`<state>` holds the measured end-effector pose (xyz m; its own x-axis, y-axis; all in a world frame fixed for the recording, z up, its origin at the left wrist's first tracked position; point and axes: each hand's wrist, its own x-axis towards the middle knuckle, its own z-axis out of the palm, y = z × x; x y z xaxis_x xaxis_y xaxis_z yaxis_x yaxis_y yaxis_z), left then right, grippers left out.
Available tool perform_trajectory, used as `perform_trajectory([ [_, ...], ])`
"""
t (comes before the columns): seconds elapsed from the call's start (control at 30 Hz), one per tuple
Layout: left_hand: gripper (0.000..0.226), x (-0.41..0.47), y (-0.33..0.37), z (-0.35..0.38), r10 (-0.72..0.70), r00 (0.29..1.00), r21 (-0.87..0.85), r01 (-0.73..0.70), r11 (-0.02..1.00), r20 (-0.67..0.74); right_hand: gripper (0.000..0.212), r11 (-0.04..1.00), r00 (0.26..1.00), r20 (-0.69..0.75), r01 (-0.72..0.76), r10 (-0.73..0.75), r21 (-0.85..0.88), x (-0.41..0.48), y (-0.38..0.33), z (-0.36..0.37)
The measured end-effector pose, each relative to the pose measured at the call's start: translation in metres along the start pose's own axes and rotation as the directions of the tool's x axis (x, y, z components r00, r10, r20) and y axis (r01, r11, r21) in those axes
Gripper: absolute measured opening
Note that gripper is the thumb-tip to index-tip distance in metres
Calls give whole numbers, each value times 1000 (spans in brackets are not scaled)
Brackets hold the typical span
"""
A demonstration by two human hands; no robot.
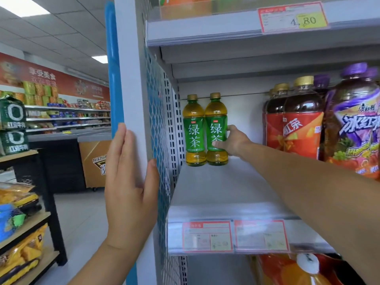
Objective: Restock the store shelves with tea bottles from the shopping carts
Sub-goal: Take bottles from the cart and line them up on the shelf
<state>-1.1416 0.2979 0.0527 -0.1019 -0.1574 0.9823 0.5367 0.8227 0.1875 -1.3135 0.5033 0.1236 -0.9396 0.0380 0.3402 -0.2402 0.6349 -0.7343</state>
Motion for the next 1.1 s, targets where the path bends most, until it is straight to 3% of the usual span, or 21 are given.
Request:
perform_trajectory([
  [0.2,54,0,-1,0,47,999,18,-46,999,-19,52,1000,999,26,-28,28,-4,-7,-1,2],
  [0.3,52,1,0,-1,58,998,34,-57,998,-24,30,986,989,127,-90,73,138,-24,-8,-8],
  [0.43,45,3,7,-6,168,985,129,-164,978,-24,46,954,995,40,71,-86,291,-81,-19,-50],
  [0.5,41,-5,17,-7,268,963,159,-268,950,21,40,934,981,-29,194,-194,299,-125,-19,-74],
  [0.6,38,-33,50,-5,320,939,28,-326,945,127,26,917,964,-33,262,-264,301,-195,4,-101],
  [0.73,35,-85,102,8,311,895,-248,-237,939,321,19,958,979,32,188,-200,218,-271,60,-127],
  [0.87,32,-150,148,22,376,754,-482,-91,872,539,13,1000,998,57,3,-4,29,-324,139,-143],
  [0.93,33,-186,167,29,425,648,-555,-5,832,631,15,987,989,110,-87,102,-133,-346,183,-151],
  [1.0,37,-218,184,35,440,483,-554,117,824,757,29,918,953,170,-177,250,-355,-368,223,-157],
  [1.1,51,-262,206,51,327,161,-363,340,867,931,49,812,930,117,-236,347,-534,-390,265,-158],
])
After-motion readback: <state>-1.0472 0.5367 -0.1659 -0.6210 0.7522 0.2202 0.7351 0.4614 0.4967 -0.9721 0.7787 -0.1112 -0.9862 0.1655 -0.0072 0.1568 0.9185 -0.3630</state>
